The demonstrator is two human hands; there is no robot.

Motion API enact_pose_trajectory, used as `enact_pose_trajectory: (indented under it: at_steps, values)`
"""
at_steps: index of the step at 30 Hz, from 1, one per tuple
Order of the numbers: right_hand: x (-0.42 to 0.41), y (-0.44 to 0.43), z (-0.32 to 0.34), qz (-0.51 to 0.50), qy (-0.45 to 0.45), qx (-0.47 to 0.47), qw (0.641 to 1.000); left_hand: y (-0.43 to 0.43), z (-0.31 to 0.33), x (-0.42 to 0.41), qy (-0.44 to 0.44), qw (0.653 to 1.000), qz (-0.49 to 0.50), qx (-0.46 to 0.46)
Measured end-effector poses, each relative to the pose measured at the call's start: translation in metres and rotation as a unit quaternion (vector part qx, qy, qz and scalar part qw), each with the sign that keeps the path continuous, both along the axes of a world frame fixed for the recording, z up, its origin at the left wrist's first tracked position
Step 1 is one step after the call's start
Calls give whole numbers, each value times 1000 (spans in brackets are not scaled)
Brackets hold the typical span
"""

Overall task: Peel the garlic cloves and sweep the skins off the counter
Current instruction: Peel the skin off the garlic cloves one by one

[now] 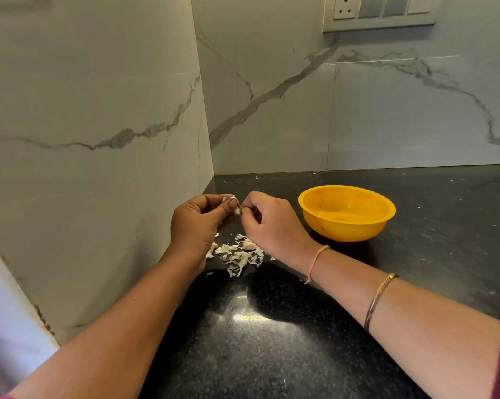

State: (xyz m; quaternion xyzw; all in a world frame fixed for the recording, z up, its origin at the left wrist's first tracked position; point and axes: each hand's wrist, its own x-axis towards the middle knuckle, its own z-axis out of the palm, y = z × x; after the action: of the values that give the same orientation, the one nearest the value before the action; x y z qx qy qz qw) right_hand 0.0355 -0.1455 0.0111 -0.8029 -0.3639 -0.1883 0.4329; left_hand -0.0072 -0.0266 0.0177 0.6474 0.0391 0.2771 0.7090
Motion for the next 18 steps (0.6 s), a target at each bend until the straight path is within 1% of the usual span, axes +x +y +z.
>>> enact_pose_trajectory:
  at_steps: [4, 8, 13, 15, 18]
  values:
    - [1, -1, 2, 3, 14, 18, 1000, 0, 2, -1, 1, 999, -18, -34]
    - [4, -3, 4, -24, 21, 26, 999, -2, 4, -2, 3, 998, -47, -53]
    - [8, -4, 2, -54, 47, 30, 997, -2, 7, -2, -9, 991, -61, -117]
    - [7, -3, 1, -50, 55, 24, 997, -1, 7, -2, -9, 990, -56, -127]
    - [6, -3, 0, -57, 22, -23, 998, 1, 6, 0, -13, 990, -50, -132]
